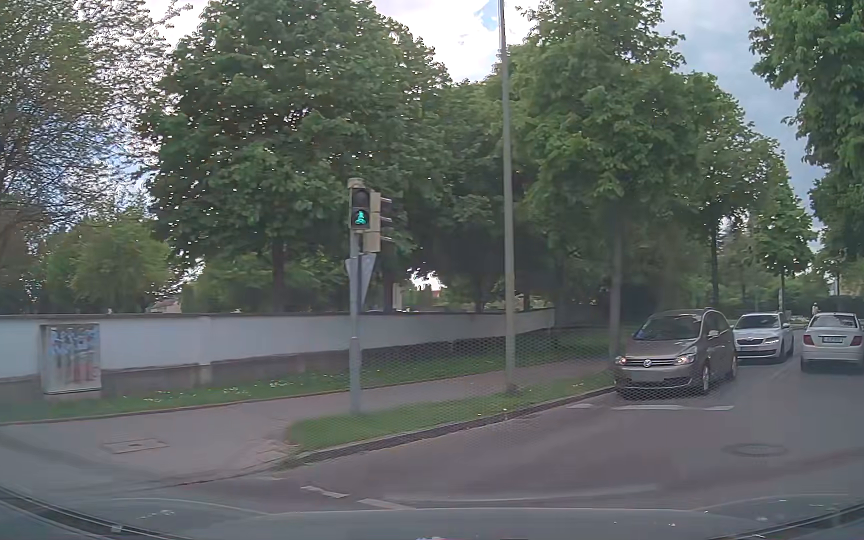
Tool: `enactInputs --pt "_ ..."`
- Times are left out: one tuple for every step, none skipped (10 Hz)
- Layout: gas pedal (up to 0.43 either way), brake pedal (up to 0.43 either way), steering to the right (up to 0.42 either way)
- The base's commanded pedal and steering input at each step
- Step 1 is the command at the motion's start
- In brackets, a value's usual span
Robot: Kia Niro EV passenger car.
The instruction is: Follow the waypoints while adhering to traffic rules and regulations
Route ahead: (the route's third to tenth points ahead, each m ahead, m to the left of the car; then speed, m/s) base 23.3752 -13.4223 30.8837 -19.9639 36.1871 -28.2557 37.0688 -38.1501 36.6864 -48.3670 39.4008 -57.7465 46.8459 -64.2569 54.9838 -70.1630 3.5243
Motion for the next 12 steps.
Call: enactInputs --pt "0.067 0.018 0.520" --pt "0.067 0.018 0.513" --pt "0.067 0.018 0.501" --pt "0.067 0.018 0.489" --pt "0.067 0.018 0.488" --pt "0.067 0.018 0.482" --pt "0.067 0.018 0.455" --pt "0.087 0.018 0.419" --pt "0.087 0.018 0.391" --pt "0.087 0.018 0.359" --pt "0.087 0.018 0.319" --pt "0.087 0.018 0.306"
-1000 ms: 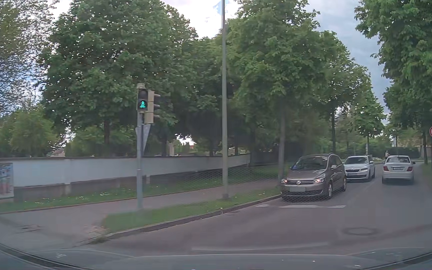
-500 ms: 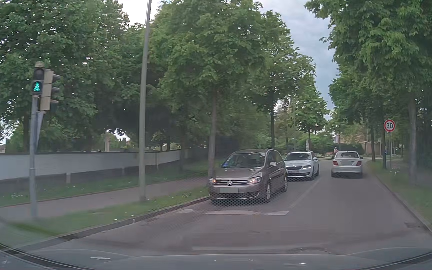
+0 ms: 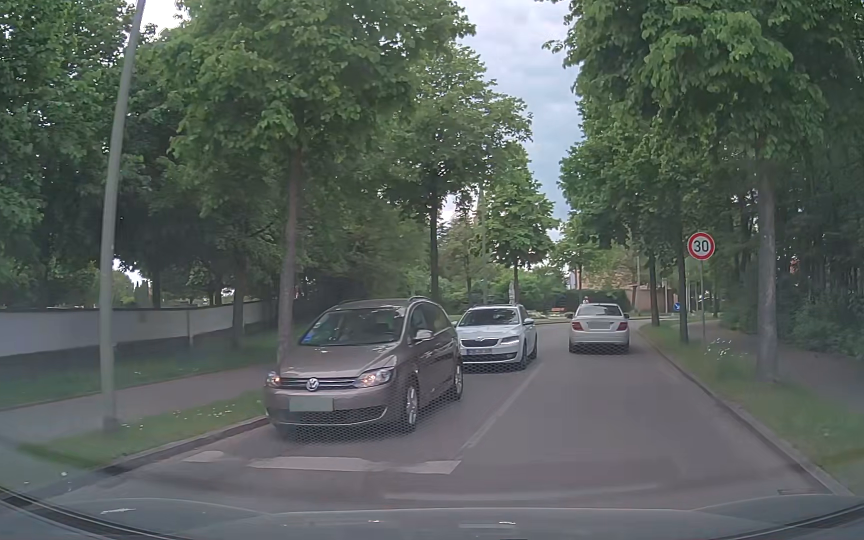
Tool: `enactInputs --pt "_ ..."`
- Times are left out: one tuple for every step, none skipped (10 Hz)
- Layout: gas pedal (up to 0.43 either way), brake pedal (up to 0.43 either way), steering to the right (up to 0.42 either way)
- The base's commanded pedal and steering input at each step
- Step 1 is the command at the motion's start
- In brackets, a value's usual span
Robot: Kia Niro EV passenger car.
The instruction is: Follow the waypoints while adhering to traffic rules and regulations
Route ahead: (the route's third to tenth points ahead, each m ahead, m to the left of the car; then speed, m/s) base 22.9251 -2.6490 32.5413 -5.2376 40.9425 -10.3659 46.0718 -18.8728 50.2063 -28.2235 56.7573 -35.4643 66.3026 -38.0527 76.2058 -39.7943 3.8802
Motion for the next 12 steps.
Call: enactInputs --pt "0.087 0.018 0.307" --pt "0.087 0.018 0.305" --pt "0.087 0.018 0.302" --pt "0.087 0.018 0.279" --pt "0.087 0.018 0.238" --pt "0.087 0.018 0.182" --pt "0.087 0.018 0.109" --pt "0.079 0.018 0.053" --pt "0.079 0.018 0.032" --pt "0.079 0.018 0.026" --pt "0.079 0.018 0.024" --pt "0.130 0.018 0.020"
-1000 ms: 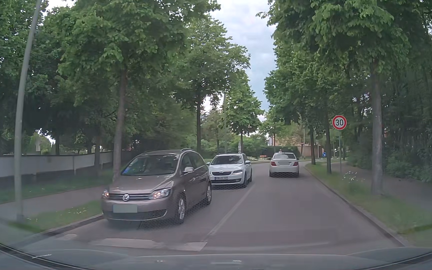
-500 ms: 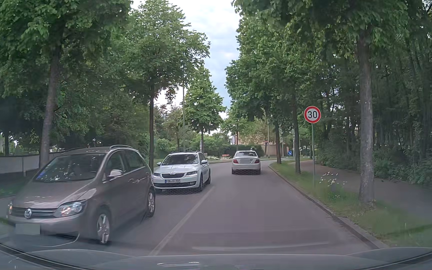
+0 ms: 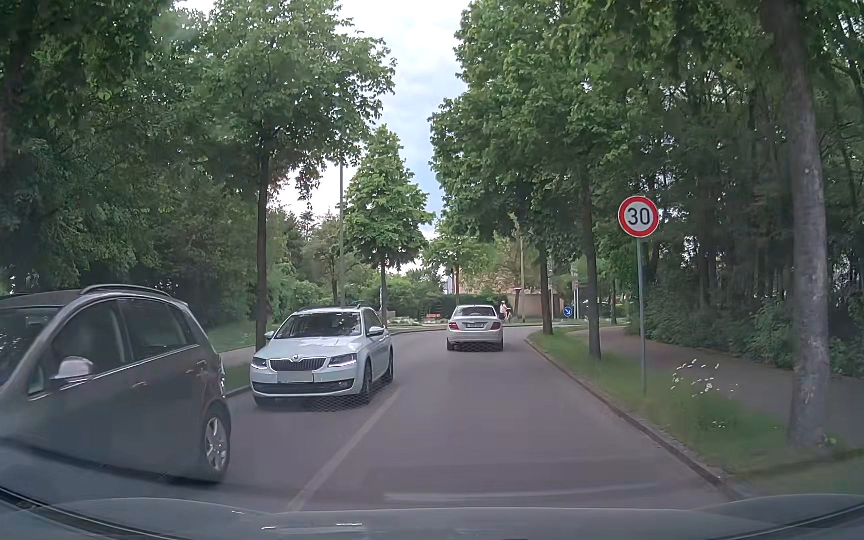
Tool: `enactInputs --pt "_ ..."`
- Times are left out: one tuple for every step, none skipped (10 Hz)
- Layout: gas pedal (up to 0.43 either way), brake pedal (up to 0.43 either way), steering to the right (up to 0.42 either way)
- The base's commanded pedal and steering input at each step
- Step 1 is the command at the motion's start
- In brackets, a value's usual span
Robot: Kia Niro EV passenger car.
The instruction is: Follow the waypoints while adhering to traffic rules and regulations
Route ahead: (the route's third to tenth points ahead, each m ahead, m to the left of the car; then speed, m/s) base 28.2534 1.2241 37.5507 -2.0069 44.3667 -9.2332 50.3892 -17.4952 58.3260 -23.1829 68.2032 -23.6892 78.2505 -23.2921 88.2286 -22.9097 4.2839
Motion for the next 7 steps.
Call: enactInputs --pt "0.130 0.018 0.021" --pt "0.130 0.018 0.021" --pt "0.130 0.018 0.021" --pt "0.130 0.018 0.020" --pt "0.138 0.018 0.021" --pt "0.150 0.018 0.021" --pt "0.157 0.018 0.021"
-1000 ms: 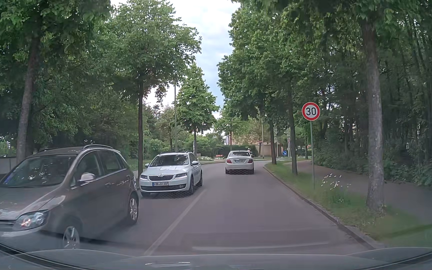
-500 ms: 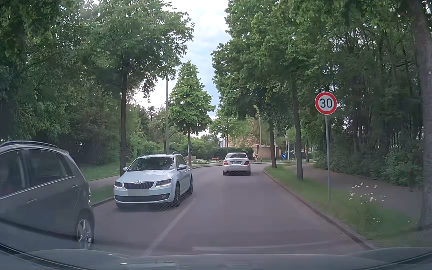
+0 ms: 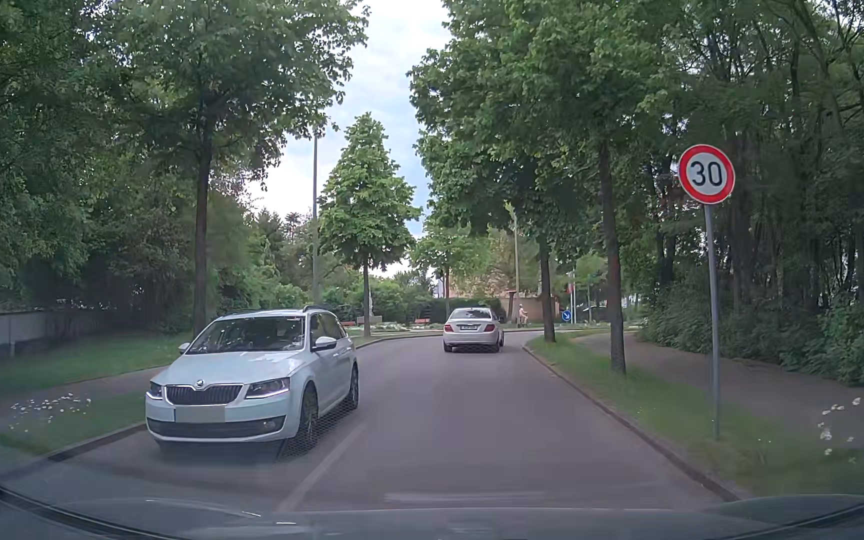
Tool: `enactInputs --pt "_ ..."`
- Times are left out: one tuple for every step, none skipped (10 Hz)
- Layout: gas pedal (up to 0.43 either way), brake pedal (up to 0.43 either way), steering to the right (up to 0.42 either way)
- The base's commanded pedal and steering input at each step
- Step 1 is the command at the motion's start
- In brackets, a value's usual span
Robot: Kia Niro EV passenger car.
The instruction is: Follow the waypoints while adhering to traffic rules and regulations
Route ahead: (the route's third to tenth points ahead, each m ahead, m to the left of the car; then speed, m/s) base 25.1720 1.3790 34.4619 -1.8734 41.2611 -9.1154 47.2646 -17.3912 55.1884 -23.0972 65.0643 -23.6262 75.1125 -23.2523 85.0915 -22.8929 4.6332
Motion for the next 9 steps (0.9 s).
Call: enactInputs --pt "0.169 0.018 0.021" --pt "0.169 0.018 0.021" --pt "0.169 0.018 0.016" --pt "0.169 0.018 0.009" --pt "0.169 0.018 0.005" --pt "0.169 0.018 0.005" --pt "0.169 0.018 0.005" --pt "0.169 0.018 0.005" --pt "0.177 0.018 0.004"
